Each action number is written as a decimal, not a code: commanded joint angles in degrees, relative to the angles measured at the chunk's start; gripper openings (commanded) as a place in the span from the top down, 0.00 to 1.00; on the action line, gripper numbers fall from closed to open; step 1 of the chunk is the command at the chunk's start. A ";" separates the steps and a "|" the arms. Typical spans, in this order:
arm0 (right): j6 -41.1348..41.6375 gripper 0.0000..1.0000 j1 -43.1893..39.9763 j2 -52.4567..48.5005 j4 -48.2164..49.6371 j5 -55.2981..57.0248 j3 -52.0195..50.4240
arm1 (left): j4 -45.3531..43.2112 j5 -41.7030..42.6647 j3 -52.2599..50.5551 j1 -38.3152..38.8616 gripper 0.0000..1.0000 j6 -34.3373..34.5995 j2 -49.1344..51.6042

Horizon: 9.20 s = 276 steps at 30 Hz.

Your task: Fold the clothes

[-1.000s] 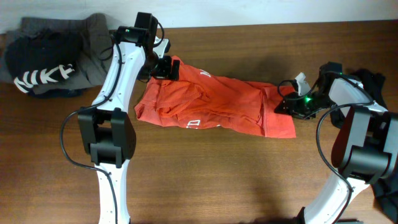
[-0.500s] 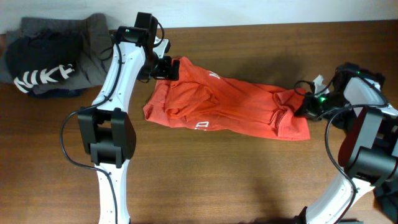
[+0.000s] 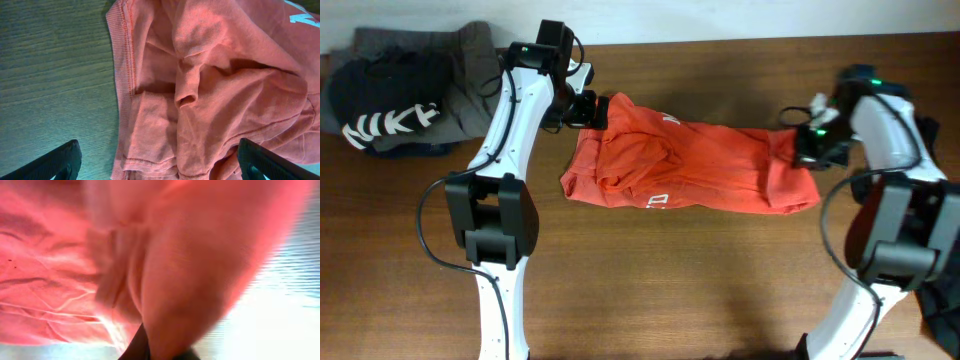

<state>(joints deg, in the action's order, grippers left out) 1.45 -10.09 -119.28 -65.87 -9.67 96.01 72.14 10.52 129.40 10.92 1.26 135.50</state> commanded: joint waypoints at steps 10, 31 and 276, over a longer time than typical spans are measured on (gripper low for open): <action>9.86 0.81 19.67 -0.13 3.26 14.05 1.07 | 0.09 0.63 0.81 -0.13 0.01 -0.87 -1.38; 17.09 0.35 20.37 6.54 1.70 12.98 5.14 | 0.57 0.63 0.81 -0.13 0.01 -0.87 -1.38; 11.19 0.01 6.32 3.61 -2.67 1.33 2.01 | -1.60 25.55 4.68 -2.45 1.00 -19.76 16.44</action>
<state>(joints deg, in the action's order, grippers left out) 13.04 -3.77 -115.46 -68.47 -8.84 98.32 70.98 37.41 133.99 8.25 -19.25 151.41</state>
